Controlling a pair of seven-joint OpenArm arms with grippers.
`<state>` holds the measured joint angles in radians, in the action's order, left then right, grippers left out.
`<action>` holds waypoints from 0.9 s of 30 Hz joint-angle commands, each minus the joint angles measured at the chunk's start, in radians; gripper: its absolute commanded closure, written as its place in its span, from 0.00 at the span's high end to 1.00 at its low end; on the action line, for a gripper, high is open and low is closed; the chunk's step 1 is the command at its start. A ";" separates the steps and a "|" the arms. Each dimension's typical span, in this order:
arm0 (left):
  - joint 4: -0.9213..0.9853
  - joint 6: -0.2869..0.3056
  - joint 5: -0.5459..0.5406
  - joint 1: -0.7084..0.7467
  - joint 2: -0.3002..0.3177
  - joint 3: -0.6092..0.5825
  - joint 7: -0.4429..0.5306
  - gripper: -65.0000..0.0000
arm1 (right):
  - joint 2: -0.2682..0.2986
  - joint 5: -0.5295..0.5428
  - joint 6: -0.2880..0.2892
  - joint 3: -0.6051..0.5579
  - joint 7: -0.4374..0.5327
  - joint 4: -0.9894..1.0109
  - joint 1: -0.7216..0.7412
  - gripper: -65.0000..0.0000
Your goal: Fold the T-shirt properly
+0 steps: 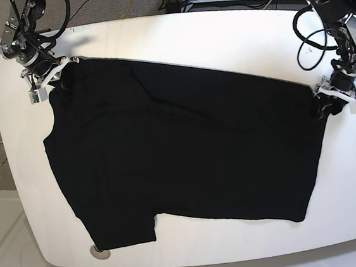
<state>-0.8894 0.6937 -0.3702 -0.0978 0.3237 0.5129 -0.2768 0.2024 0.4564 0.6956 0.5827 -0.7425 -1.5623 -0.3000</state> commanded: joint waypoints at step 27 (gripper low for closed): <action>0.005 -0.012 0.047 0.000 -0.024 -0.066 -0.144 0.24 | 0.009 0.009 -0.001 0.004 0.007 -0.013 0.008 0.06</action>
<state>-0.8928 0.6964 -0.3893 -0.1131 0.2970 0.4553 -0.3187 0.2020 0.4564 0.6956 0.5827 -0.7425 -1.5623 -0.2989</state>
